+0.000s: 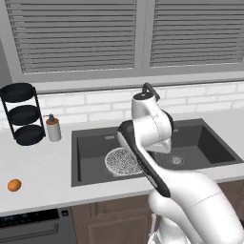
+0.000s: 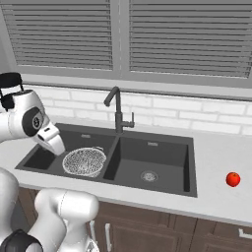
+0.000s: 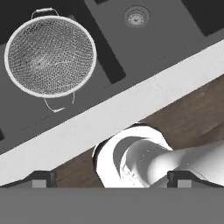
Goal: Put the colander in the sink, put the apple, tangerine in the colander, and turn on the sink faucet and pour water over the colander.
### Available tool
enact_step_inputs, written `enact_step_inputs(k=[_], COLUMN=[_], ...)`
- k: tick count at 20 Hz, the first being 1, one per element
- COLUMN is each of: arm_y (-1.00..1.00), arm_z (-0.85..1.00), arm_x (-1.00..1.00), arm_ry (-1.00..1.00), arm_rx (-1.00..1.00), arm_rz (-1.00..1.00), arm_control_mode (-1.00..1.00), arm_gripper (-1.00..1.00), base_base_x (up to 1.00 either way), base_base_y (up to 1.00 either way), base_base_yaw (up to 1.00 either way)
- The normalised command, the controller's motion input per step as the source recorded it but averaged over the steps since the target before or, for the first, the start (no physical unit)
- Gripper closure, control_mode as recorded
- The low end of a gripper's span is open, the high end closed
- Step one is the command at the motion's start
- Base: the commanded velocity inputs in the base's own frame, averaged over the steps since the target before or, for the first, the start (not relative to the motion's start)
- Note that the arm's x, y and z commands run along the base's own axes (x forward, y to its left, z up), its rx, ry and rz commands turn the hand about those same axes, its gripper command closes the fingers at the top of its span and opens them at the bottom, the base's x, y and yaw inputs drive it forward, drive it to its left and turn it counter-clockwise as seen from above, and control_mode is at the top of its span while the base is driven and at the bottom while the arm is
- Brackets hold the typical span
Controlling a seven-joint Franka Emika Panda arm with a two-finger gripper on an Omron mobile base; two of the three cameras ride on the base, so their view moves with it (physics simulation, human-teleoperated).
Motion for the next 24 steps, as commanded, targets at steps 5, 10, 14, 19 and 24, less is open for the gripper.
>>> enact_step_inputs(k=[5, 10, 14, 19, 24], arm_y=[0.58, 0.54, 0.61, 0.75, 0.6], arm_z=[0.02, 0.0, -0.16, -0.2, -0.28], arm_x=[0.02, 0.09, 0.2, 0.23, 0.14], arm_ry=[0.07, 0.01, 0.01, 0.0, 0.0], arm_rx=[0.04, 0.07, 0.03, 0.01, 0.02], arm_rz=[0.28, 0.26, 0.29, 0.2, 0.21], arm_control_mode=[-1.0, -1.0, -1.0, -1.0, -1.0], arm_gripper=[-1.0, -1.0, -1.0, -1.0, -1.0], base_base_x=[0.0, 0.0, 0.0, 0.0, 0.0], base_base_y=[0.0, 0.0, 0.0, 0.0, 0.0], base_base_yaw=[0.0, 0.0, 0.0, 0.0, 0.0])
